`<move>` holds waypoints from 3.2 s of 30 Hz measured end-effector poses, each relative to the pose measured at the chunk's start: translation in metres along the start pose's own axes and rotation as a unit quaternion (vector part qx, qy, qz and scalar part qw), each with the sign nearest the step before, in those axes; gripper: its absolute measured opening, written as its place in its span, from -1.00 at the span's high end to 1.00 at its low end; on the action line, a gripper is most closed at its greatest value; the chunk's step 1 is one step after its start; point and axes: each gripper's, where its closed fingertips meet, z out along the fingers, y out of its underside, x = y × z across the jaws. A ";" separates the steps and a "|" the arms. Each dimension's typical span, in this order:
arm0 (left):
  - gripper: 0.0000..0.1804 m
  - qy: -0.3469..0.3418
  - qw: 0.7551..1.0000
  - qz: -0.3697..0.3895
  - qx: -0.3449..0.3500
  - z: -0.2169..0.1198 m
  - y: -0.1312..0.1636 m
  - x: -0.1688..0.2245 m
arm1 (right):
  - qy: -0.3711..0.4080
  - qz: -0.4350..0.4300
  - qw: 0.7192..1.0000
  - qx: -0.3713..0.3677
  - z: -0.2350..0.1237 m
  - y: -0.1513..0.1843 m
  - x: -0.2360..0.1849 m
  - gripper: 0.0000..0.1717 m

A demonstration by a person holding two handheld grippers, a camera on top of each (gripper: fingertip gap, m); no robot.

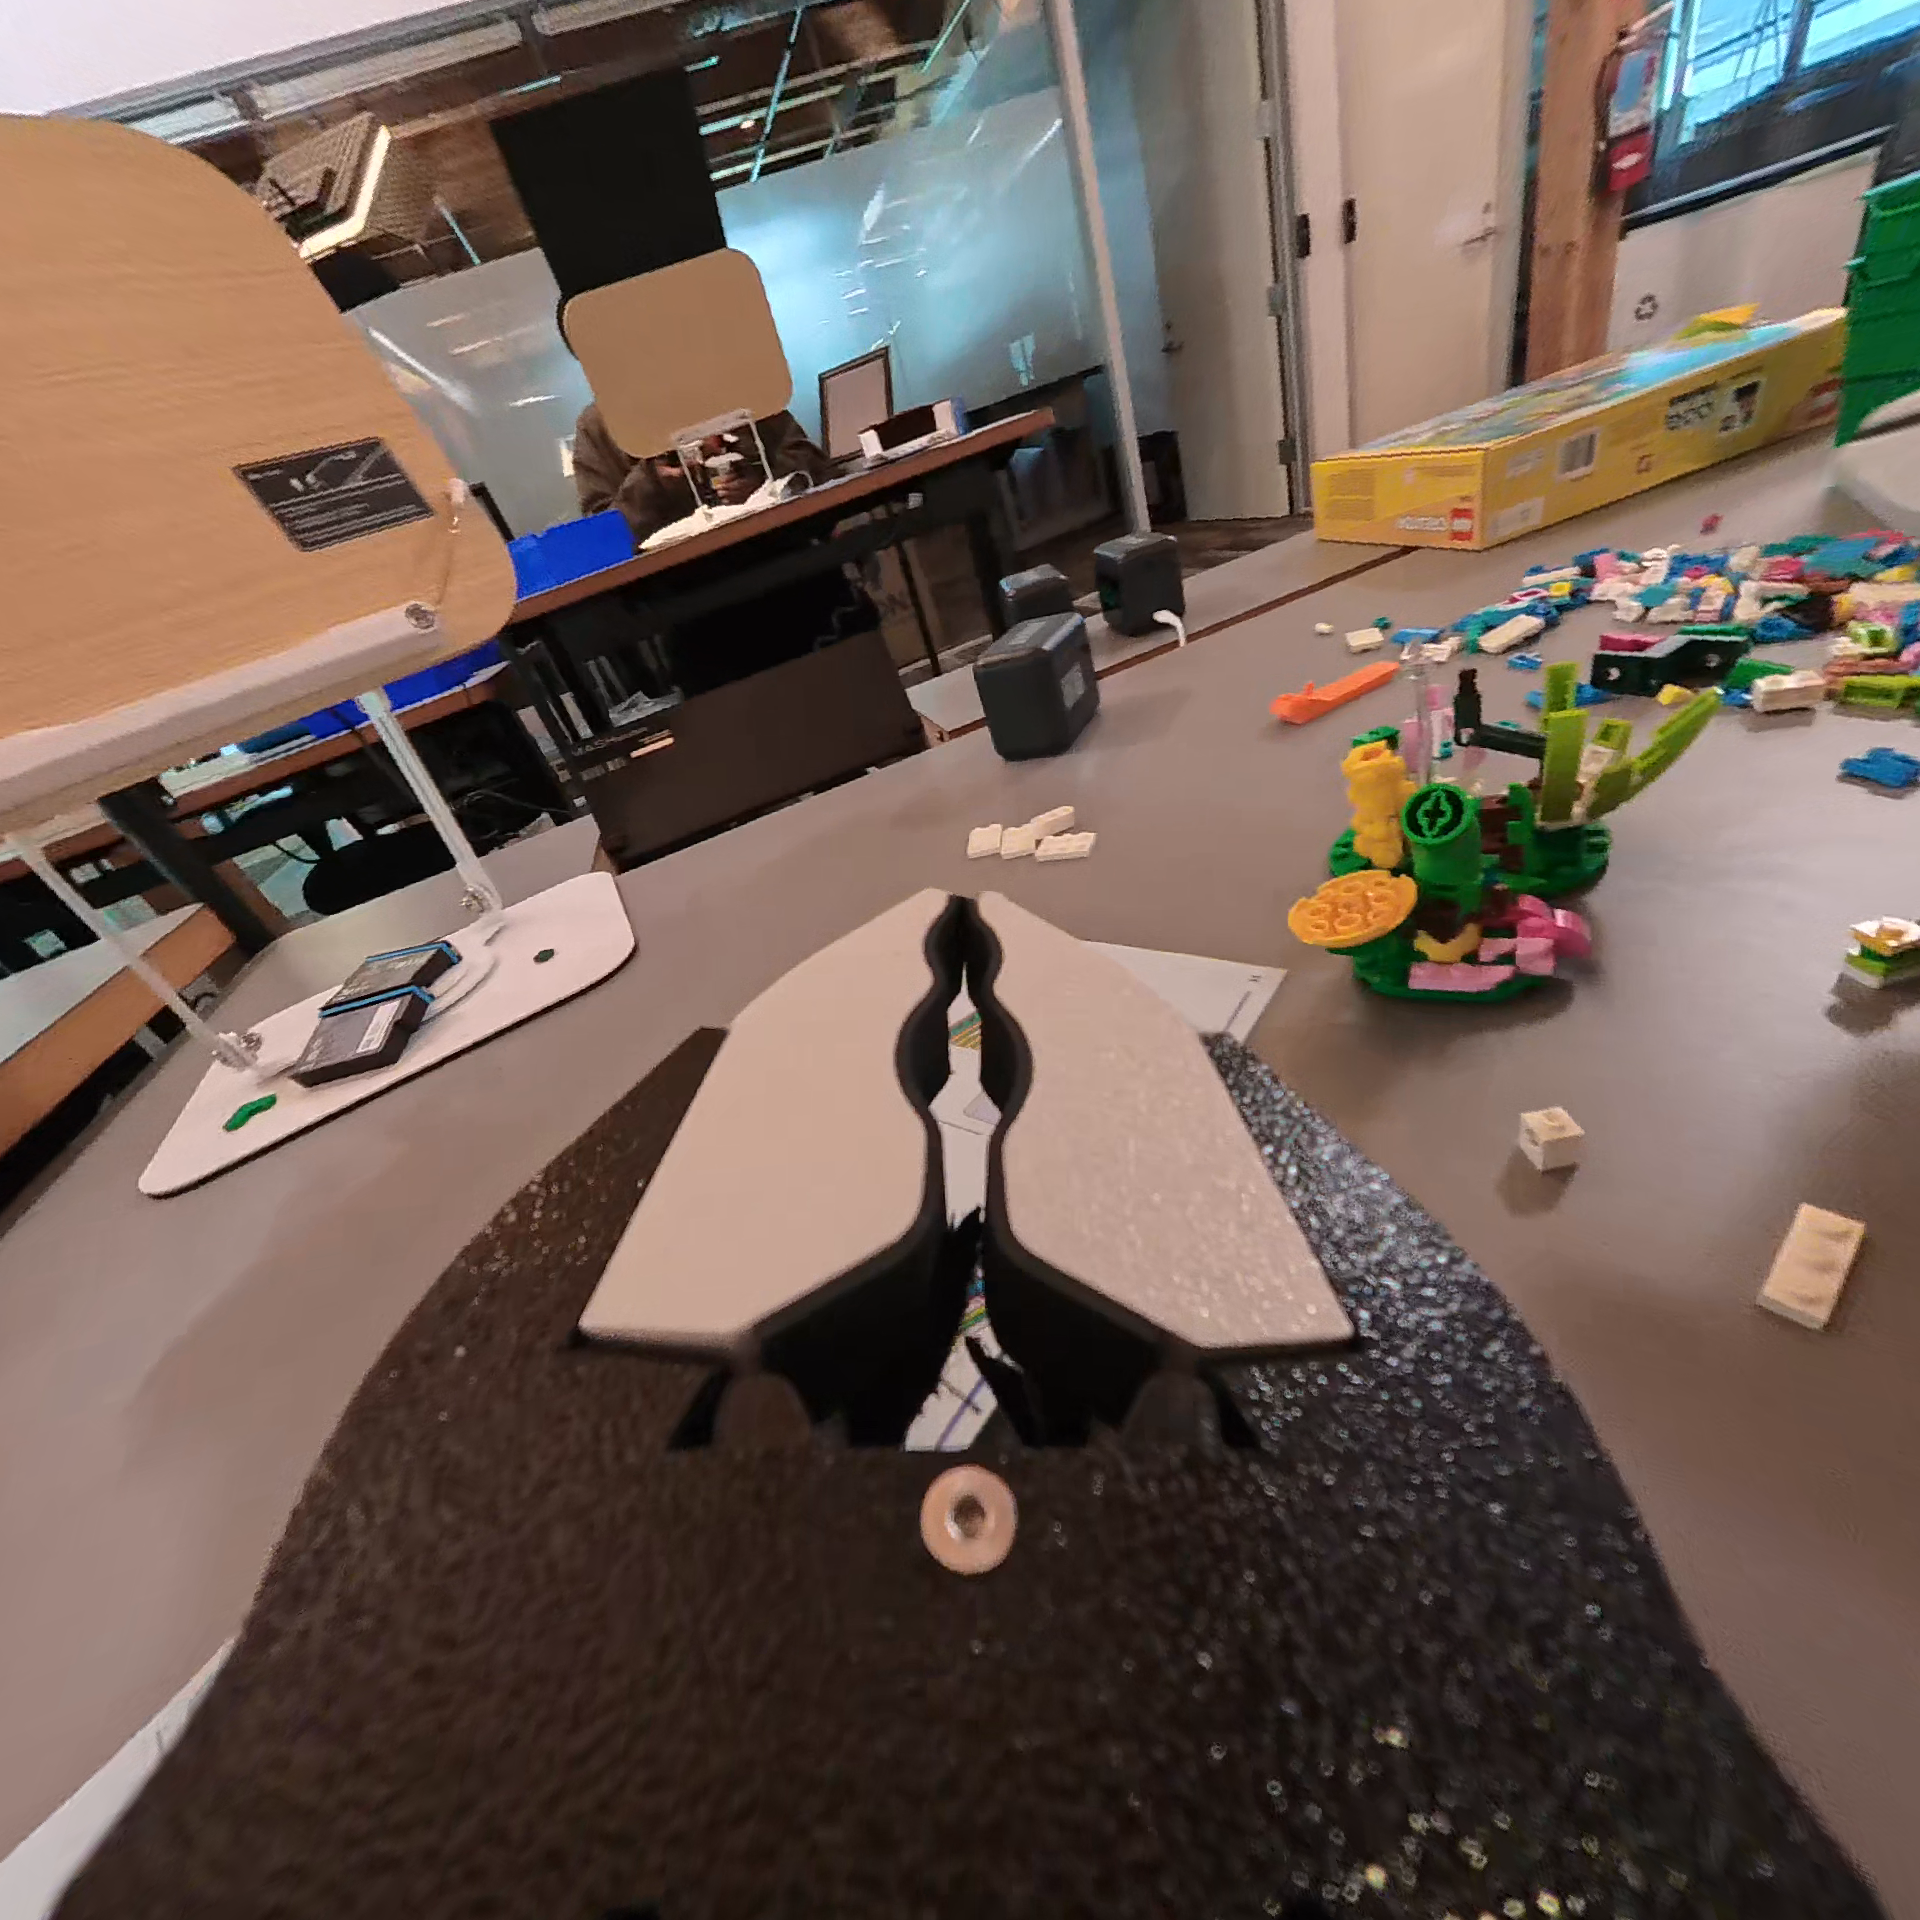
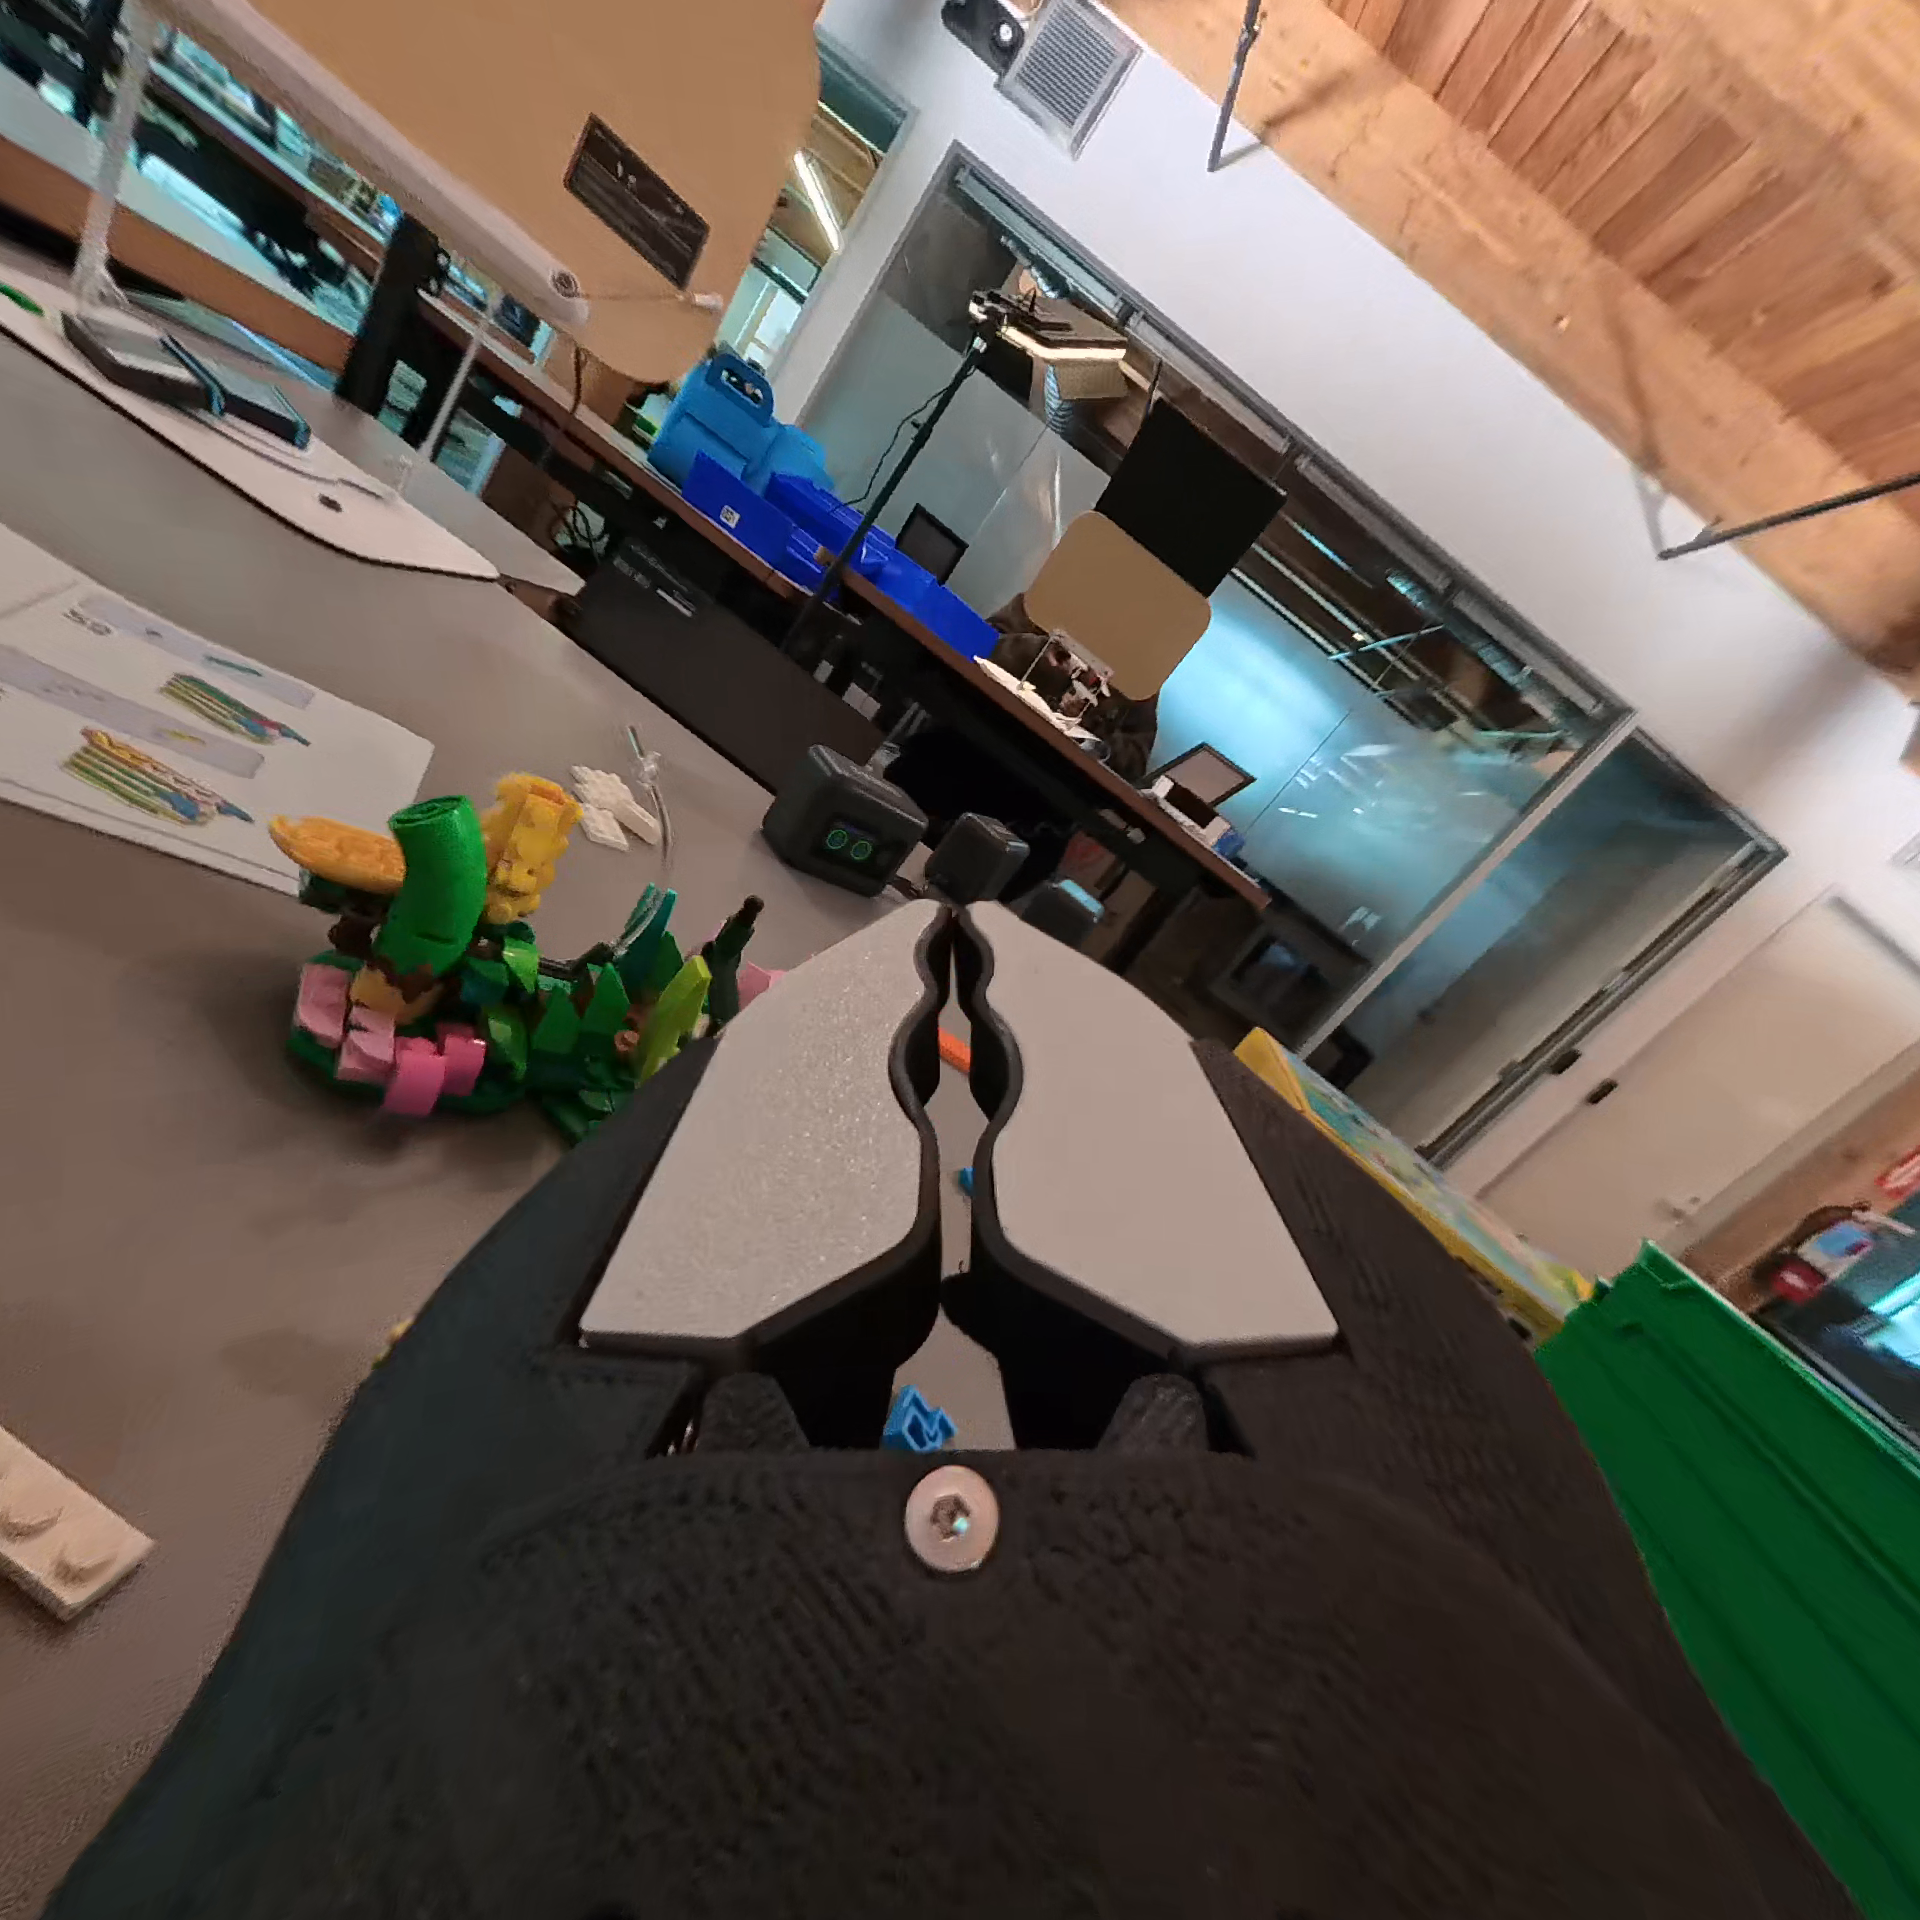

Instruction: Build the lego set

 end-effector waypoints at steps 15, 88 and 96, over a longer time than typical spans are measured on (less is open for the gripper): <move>1.00 0.038 0.999 0.026 0.017 -0.010 -0.005 0.020 | 0.034 -0.093 0.994 -0.043 0.005 0.013 -0.001 1.00; 1.00 0.062 0.998 0.000 0.028 -0.012 -0.009 0.023 | 0.033 -0.216 0.973 -0.069 0.009 0.024 -0.014 1.00; 1.00 0.062 0.998 -0.001 0.029 -0.012 -0.009 0.023 | 0.031 -0.217 0.973 -0.069 0.009 0.024 -0.014 1.00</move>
